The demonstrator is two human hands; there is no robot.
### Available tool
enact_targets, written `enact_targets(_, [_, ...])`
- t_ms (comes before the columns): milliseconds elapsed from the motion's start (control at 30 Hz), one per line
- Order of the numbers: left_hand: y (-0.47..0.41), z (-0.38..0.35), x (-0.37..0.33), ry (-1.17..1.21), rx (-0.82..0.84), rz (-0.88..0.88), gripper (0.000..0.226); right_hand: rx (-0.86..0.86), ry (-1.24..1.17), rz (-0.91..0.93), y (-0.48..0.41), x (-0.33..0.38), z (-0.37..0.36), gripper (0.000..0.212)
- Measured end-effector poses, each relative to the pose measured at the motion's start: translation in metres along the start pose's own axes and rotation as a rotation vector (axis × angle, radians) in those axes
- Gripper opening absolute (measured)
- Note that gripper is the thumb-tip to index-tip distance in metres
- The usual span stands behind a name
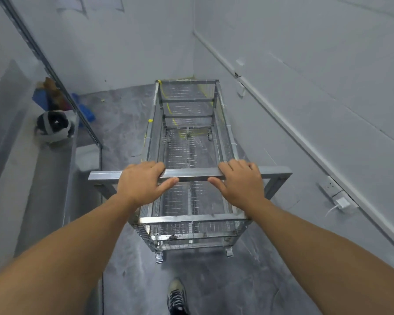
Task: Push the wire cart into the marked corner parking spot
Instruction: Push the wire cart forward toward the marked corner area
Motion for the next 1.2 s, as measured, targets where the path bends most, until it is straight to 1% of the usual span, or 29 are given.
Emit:
enact_targets(167, [-0.055,-0.012,0.038,0.025,0.016,0.008,0.053,-0.012,0.008,-0.014,-0.061,-0.002,-0.021,0.055])
enact_targets(400, [-0.127,-0.029,0.087,0.033,0.029,-0.010,0.057,0.026,0.012,-0.039,-0.142,-0.009,-0.051,0.061])
enact_targets(533, [-0.169,-0.041,0.114,0.027,0.031,-0.013,0.057,0.041,0.027,-0.041,-0.188,-0.014,-0.067,0.059])
enact_targets(767, [-0.246,-0.062,0.161,0.035,0.021,-0.007,0.051,-0.012,0.008,-0.035,-0.270,-0.027,-0.100,0.054])
enact_targets(867, [-0.284,-0.070,0.179,0.028,0.021,-0.004,0.051,-0.024,-0.007,-0.035,-0.309,-0.035,-0.114,0.055])
enact_targets(1000, [-0.335,-0.083,0.200,0.032,-0.003,-0.020,0.047,-0.020,-0.002,-0.025,-0.361,-0.051,-0.133,0.050])
enact_targets(1200, [-0.411,-0.105,0.227,0.030,0.009,-0.015,0.055,0.020,-0.005,-0.029,-0.433,-0.079,-0.159,0.054])
Point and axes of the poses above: each hand's wrist, its own y-axis away from the middle knuckle, its own z-axis out of the back of the hand, x = y × z, the point moved 1 cm from there along -y, towards the middle knuckle, and after that the axes turned 1 degree about y, right-handed, at the moved point
